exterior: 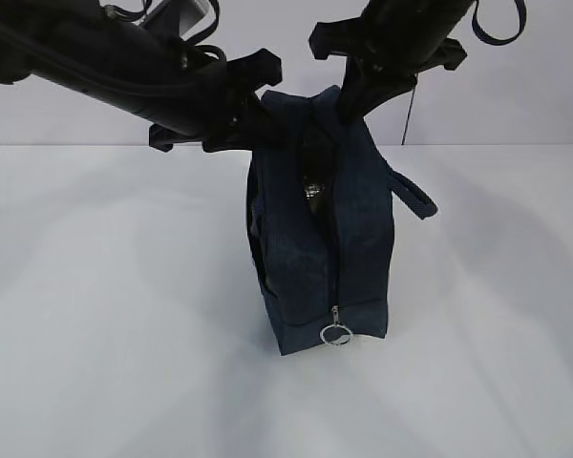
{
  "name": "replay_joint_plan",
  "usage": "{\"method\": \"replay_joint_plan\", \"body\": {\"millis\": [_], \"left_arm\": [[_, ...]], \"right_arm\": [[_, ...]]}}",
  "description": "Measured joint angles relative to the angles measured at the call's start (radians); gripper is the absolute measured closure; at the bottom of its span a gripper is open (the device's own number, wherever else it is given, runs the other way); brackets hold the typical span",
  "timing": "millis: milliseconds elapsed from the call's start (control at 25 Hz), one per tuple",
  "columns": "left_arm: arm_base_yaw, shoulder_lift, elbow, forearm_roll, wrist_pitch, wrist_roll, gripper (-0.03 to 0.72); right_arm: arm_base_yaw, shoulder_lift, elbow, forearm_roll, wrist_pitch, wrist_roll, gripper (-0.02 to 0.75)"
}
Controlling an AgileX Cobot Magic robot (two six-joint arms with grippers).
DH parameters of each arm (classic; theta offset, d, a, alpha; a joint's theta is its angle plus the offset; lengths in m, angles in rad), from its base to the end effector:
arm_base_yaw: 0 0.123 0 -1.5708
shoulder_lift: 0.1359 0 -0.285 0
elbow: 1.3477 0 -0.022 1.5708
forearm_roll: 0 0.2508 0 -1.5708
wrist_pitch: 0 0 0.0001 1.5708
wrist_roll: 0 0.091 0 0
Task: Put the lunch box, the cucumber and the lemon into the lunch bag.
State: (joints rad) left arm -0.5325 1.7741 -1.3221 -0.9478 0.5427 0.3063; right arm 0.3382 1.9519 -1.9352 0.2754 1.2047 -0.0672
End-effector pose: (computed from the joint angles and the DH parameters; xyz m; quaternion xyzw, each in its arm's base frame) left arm 0.3251 -0.2360 0.2694 0.0752 0.8876 -0.3805 0.2484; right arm 0.3958 0.1637 0.3311 -0.1749 0.9513 0.1635 0.1942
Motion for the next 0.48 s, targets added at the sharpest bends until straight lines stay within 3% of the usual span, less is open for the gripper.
{"method": "replay_joint_plan", "body": {"millis": [480], "left_arm": [[-0.018, 0.059, -0.049, -0.014, 0.008, 0.000, 0.682]], "right_arm": [[-0.030, -0.005, 0.063, -0.022, -0.019, 0.010, 0.717]]}}
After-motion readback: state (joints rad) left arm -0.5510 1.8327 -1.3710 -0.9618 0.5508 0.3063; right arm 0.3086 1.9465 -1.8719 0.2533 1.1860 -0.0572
